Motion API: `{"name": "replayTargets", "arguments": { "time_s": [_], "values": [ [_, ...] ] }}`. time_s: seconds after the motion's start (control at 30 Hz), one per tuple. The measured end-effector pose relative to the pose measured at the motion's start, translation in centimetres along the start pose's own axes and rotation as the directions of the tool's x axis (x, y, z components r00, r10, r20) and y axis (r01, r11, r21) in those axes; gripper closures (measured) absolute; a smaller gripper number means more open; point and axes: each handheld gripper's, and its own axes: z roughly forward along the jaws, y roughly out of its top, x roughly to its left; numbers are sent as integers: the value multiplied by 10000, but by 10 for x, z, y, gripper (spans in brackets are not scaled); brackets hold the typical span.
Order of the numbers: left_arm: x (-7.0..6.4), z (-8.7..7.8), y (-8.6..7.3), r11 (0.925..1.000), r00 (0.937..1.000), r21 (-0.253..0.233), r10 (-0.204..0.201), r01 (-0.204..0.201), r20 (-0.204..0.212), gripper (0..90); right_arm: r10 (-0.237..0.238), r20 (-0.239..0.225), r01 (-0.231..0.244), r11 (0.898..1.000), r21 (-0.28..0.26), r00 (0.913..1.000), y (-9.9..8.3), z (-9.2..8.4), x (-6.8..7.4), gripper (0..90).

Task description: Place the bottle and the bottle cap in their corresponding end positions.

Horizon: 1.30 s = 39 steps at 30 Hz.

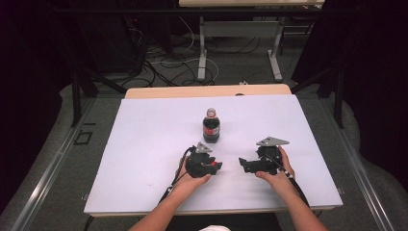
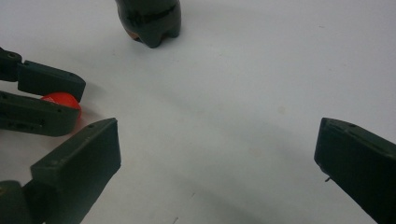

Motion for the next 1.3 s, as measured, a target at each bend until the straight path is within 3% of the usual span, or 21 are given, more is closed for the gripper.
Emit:
{"name": "replayTargets", "arguments": {
  "time_s": [0.3, 0.5, 0.77, 0.8, 0.9, 0.97, 1.03, 1.13, 1.3],
  "values": [
    [0, 4, -3, 9998, 9995, 151, 133, -129, -294, 609, 141, -19, -141, 9999, 59, 9999, -1, 1, -1, 0],
    [1, 6, -4, 9998, 9995, 95, 153, -150, -271, 604, 173, -82, -173, 9998, 25, 9998, 0, 0, 0, 2],
    [3, 0, -2, 10000, 9997, -28, -42, 41, -236, 486, 183, -54, -183, 9998, 38, 9998, -1, 0, -1, 2],
    [5, -3, -1, 10000, 9995, -57, -51, 49, -313, 467, 170, -14, -170, 9999, 19, 9999, -1, 0, -2, 2],
    [12, -14, 1, 9971, 9973, -374, -675, 664, -286, 405, 207, 2, -207, 9998, 43, 9998, -1, 0, -3, 2],
    [19, -22, 3, 9972, 9981, -557, -513, 494, -337, 360, 245, 15, -245, 9997, 60, 9997, -1, 0, -3, 2],
    [26, -33, 3, 9954, 9965, -690, -696, 663, -463, 314, 259, 28, -260, 9996, 79, 9997, -2, 0, -4, 2],
    [36, -51, 2, 9934, 9943, -880, -798, 735, -712, 282, 301, 58, -302, 9995, 67, 9995, -2, 0, -4, 2],
    [54, -80, -5, 9870, 9919, -1532, -659, 489, -1082, 257, 341, 95, -341, 9994, 18, 9994, -2, 0, -6, 2]
  ]
}}
